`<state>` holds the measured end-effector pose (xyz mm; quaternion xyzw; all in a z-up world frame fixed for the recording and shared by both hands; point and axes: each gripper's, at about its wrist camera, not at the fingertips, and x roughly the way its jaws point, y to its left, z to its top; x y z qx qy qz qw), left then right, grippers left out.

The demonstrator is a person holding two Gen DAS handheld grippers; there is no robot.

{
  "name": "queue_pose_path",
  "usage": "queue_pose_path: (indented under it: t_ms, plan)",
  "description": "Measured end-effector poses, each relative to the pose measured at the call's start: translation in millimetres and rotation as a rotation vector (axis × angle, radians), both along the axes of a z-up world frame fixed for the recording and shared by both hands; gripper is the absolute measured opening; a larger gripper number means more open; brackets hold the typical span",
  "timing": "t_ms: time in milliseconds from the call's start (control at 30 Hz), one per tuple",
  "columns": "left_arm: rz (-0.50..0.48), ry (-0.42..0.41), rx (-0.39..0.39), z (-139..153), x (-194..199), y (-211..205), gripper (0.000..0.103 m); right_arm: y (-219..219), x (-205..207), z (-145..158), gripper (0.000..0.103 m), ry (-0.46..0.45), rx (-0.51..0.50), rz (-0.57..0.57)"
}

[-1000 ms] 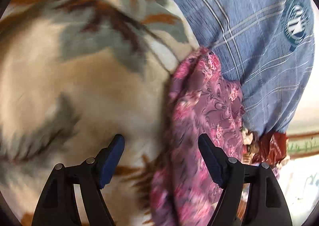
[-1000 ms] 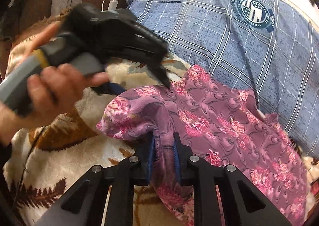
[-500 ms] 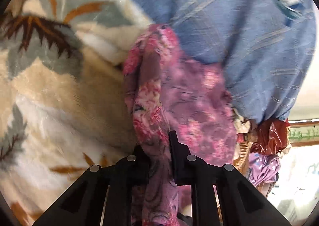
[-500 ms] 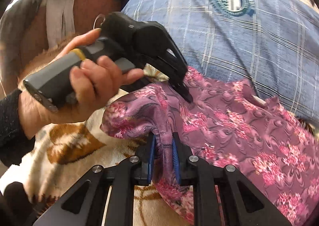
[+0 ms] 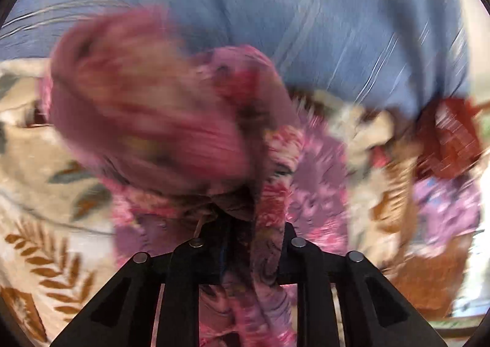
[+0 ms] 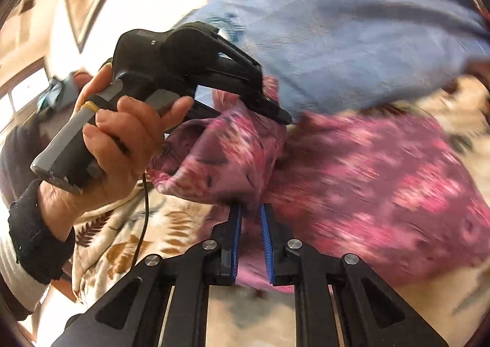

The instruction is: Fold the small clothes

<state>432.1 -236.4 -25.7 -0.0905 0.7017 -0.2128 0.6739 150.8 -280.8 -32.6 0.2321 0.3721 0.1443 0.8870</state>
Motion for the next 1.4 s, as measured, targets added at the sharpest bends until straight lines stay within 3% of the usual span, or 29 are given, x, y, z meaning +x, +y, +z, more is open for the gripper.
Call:
queue_pose_path:
  t_ms: [133,200,300,367,433,500,633,767,900,967,1000,1033,1100,1200,1300,1400]
  plan:
    - [-0.08,0.006,0.168,-38.8,-6.0,-49.2,0.027,-34.0,-12.9,-26.8,0.018,0.082,0.055,-0.057]
    - [-0.117,-0.015,0.166,-29.6,-4.4,-61.4,0.039,-45.7,-20.2,-31.6,0.021,0.091,0.077,-0.073]
    - [-0.153,0.01,0.127,-9.0,0.0,-68.6,0.04,-57.5,-28.7,-35.8,0.03,0.076,0.11,-0.06]
    - [-0.151,-0.016,0.121,12.2,9.0,-62.4,0.045,-63.8,-29.9,-32.6,0.038,0.059,0.14,-0.059]
    - [-0.138,-0.055,0.146,27.6,15.0,-57.6,0.056,-69.4,-32.1,-27.7,0.055,0.04,0.18,-0.07]
    - [-0.112,-0.082,0.191,35.4,22.9,-50.8,0.061,-73.9,-34.8,-20.5,0.059,0.008,0.216,-0.077]
    - [-0.122,-0.044,0.266,29.5,31.5,-59.2,0.061,-76.5,-23.3,-11.6,0.076,0.001,0.237,-0.077]
    - [-0.169,-0.066,0.367,5.4,30.3,-98.7,0.061,-70.9,13.2,-22.3,0.076,0.077,0.208,-0.025]
    - [-0.251,-0.105,0.474,-23.6,23.9,-127.2,0.061,-64.6,18.7,-46.6,0.076,0.101,0.27,0.015]
    - [-0.294,-0.117,0.534,-39.9,20.0,-137.9,0.06,-61.2,13.7,-44.9,0.075,0.06,0.24,0.028]
    - [-0.3,-0.124,0.551,-44.6,18.1,-140.7,0.052,-59.7,13.7,-44.5,0.072,0.055,0.239,0.047]
    - [-0.302,-0.128,0.557,-48.5,15.3,-142.9,0.038,-59.6,14.7,-45.1,0.053,0.057,0.242,0.056]
    - [-0.289,-0.133,0.537,-47.8,10.5,-143.7,0.021,-59.9,17.8,-50.6,0.008,0.098,0.284,0.08]
    - [-0.263,-0.161,0.497,-30.4,0.6,-142.6,0.012,-70.6,10.0,-44.5,0.008,0.087,0.332,0.051]
    - [-0.265,-0.177,0.326,5.5,-14.7,-152.1,0.009,-96.7,-13.5,-18.6,0.008,0.017,0.349,-0.018]
    - [-0.316,-0.224,0.214,26.4,-33.2,-181.3,0.009,-122.5,-34.9,-5.4,0.008,0.001,0.312,-0.1]
